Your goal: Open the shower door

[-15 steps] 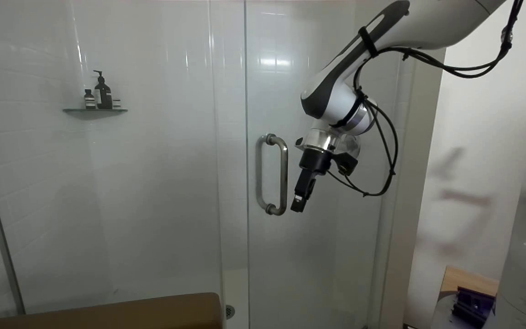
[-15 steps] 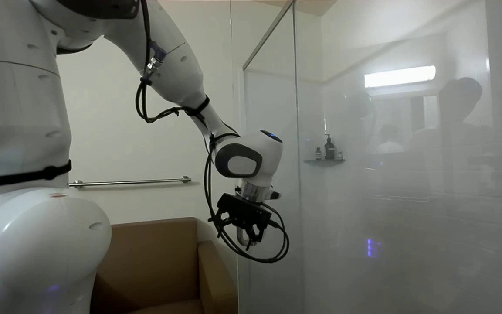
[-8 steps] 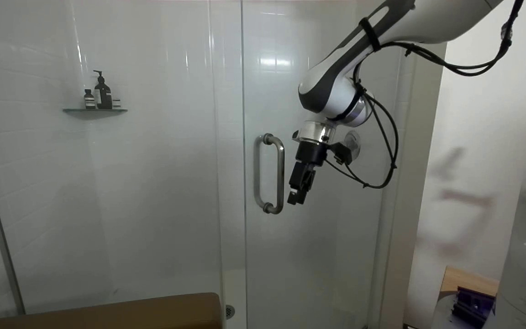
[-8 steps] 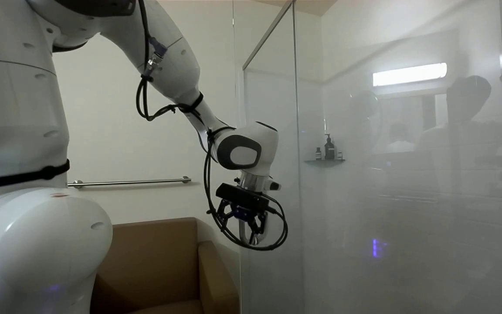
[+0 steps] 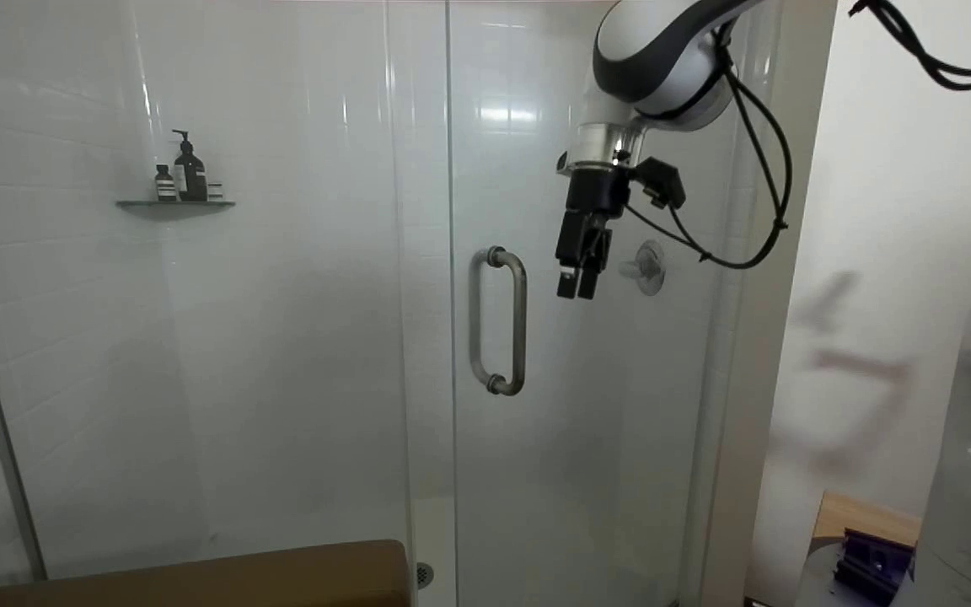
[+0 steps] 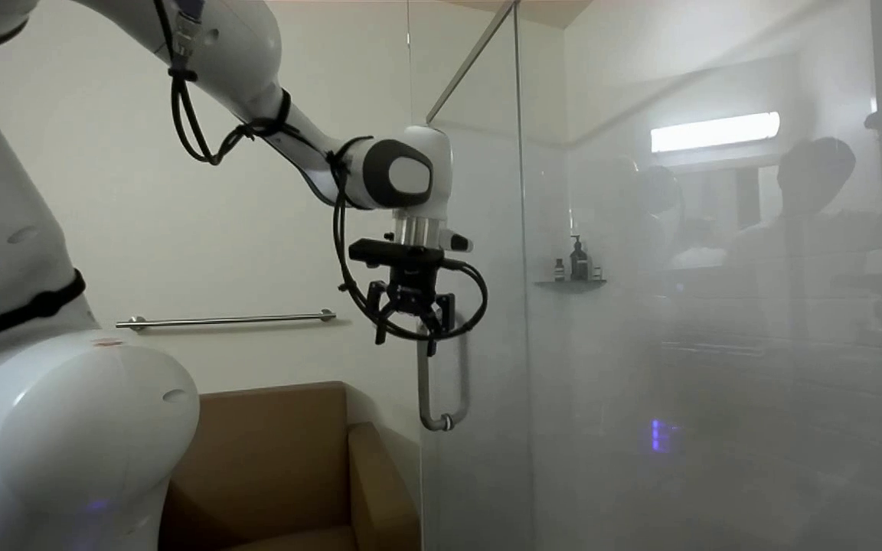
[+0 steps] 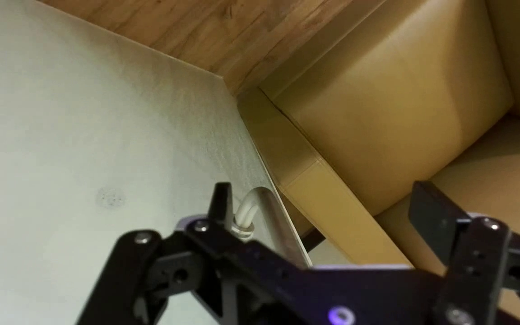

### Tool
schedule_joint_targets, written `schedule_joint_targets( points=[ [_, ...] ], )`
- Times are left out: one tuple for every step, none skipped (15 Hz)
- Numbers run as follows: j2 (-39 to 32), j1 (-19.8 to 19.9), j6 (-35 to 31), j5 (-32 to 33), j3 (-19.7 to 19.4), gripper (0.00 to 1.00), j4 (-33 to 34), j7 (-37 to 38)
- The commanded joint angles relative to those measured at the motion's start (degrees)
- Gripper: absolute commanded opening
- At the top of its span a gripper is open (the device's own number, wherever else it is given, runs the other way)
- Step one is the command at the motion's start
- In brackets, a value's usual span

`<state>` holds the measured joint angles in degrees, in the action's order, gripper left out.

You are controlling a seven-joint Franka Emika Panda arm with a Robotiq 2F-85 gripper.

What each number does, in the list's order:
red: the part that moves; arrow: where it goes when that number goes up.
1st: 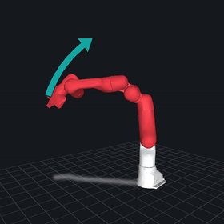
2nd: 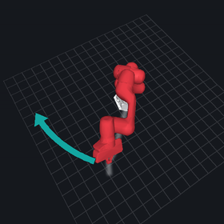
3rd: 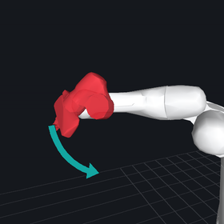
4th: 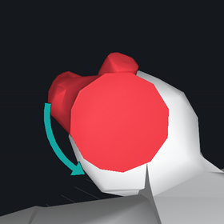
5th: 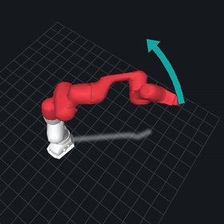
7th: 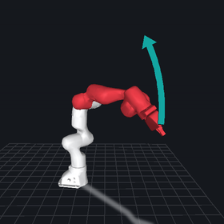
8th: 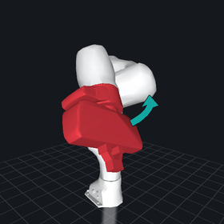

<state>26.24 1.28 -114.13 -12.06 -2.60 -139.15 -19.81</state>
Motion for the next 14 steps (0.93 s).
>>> schedule_joint_targets(
  points=[
    [3.3,-0.4,11.0,3.4,0.2,1.0,4.4,6.7],
    [3.6,-0.5,14.4,3.6,0.0,1.0,5.9,7.3],
    [4.0,-0.7,16.2,3.5,0.3,1.0,6.5,7.9],
    [3.7,-0.8,17.9,3.6,0.7,1.0,7.6,8.8],
    [4.1,-0.7,19.3,3.8,1.0,1.0,8.1,9.5],
    [4.2,-0.7,20.1,4.2,1.5,1.0,8.4,10.5],
    [4.6,-0.7,21.1,4.6,2.1,1.0,8.8,11.5],
    [5.0,-0.8,21.8,5.1,2.7,1.0,9.0,12.3],
    [5.9,-0.8,22.3,5.7,3.3,1.0,9.0,13.2],
    [6.6,-0.9,22.7,6.4,3.9,1.0,9.0,14.0],
    [7.3,-0.9,22.9,7.2,4.8,1.0,9.2,15.2],
    [8.0,-0.9,23.4,8.0,5.4,1.0,9.2,16.1],
    [8.9,-0.9,23.8,8.9,6.1,1.0,9.3,17.3],
    [9.7,-0.9,24.4,9.6,6.7,1.0,9.4,18.4]
  ],
)
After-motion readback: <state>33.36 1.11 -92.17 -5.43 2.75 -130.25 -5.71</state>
